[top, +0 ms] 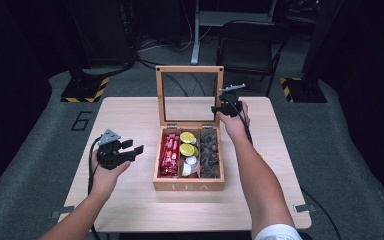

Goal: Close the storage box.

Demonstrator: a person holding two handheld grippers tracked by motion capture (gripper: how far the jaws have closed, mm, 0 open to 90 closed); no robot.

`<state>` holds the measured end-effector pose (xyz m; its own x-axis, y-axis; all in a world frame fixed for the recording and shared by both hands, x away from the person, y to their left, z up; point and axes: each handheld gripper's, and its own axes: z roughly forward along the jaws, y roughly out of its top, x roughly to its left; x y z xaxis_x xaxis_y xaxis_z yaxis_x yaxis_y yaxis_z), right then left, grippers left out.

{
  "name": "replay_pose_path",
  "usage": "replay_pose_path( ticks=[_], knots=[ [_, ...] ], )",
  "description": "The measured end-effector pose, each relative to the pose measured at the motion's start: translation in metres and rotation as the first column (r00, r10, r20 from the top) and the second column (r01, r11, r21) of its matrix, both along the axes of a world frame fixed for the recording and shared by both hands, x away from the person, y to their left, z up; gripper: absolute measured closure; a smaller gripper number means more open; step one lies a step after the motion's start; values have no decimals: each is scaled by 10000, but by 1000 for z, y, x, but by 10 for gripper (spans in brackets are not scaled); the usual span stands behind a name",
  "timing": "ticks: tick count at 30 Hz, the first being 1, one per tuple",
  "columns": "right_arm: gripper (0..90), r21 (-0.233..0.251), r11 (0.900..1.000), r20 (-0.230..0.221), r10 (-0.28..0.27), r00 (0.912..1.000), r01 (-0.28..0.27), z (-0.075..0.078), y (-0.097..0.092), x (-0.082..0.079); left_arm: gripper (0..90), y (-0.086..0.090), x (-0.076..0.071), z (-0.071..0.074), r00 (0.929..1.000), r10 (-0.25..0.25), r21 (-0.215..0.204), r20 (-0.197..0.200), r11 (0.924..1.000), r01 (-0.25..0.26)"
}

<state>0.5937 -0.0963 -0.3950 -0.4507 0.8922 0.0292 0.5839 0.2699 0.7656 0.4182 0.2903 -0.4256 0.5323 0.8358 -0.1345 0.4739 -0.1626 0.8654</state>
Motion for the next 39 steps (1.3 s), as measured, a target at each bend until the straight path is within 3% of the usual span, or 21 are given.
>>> replay_pose_path(
  ticks=[5,18,39],
  knots=[
    [618,-137,9999,-12,45,10000,-45,1,-2,-1,446,-1,0,0,10000,-10,19,0,10000,10],
    [639,-175,9998,-90,-33,10000,32,5,-3,-7,446,-2,-1,0,10000,-58,59,-17,10000,58],
    [650,-226,9995,533,219,9983,-207,6,-7,-32,445,-7,2,12,9999,-66,82,94,9999,66]
  ],
)
